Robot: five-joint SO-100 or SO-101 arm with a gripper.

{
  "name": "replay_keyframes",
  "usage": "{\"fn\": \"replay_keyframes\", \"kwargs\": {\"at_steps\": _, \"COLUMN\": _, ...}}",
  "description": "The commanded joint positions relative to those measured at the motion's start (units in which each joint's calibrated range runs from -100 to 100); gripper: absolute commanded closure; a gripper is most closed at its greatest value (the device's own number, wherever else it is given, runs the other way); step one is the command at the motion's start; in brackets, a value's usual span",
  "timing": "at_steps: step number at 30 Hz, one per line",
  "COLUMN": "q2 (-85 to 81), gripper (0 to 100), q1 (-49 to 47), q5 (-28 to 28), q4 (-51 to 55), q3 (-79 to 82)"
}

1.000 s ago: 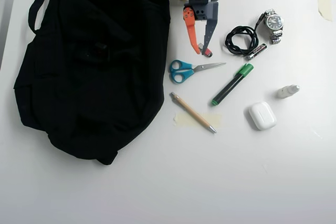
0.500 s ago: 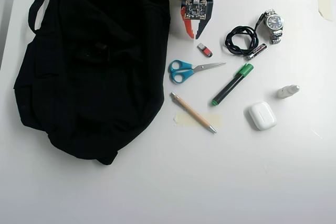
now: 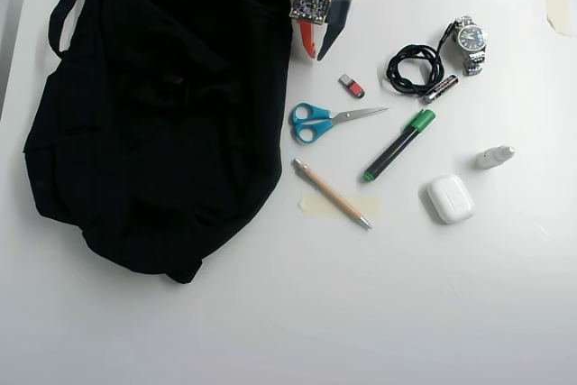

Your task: Put the black bike light into the black bag

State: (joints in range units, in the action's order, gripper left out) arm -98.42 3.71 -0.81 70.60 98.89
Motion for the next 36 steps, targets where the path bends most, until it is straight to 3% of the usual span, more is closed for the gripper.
{"fn": "replay_keyframes", "kwargs": {"at_steps": 1, "q2": -1.34, "gripper": 98, "q1": -1.39, "q5": -0.24, "q4": 0.89, "q3": 0.39}}
{"fn": "replay_keyframes", "kwargs": {"at_steps": 11, "q2": -1.34, "gripper": 98, "q1": -5.35, "q5": -0.24, "q4": 0.03, "q3": 0.39}}
{"fn": "replay_keyframes", "kwargs": {"at_steps": 36, "q2": -0.92, "gripper": 98, "q1": -4.83, "q5": -0.14, "q4": -1.01, "q3": 0.39}}
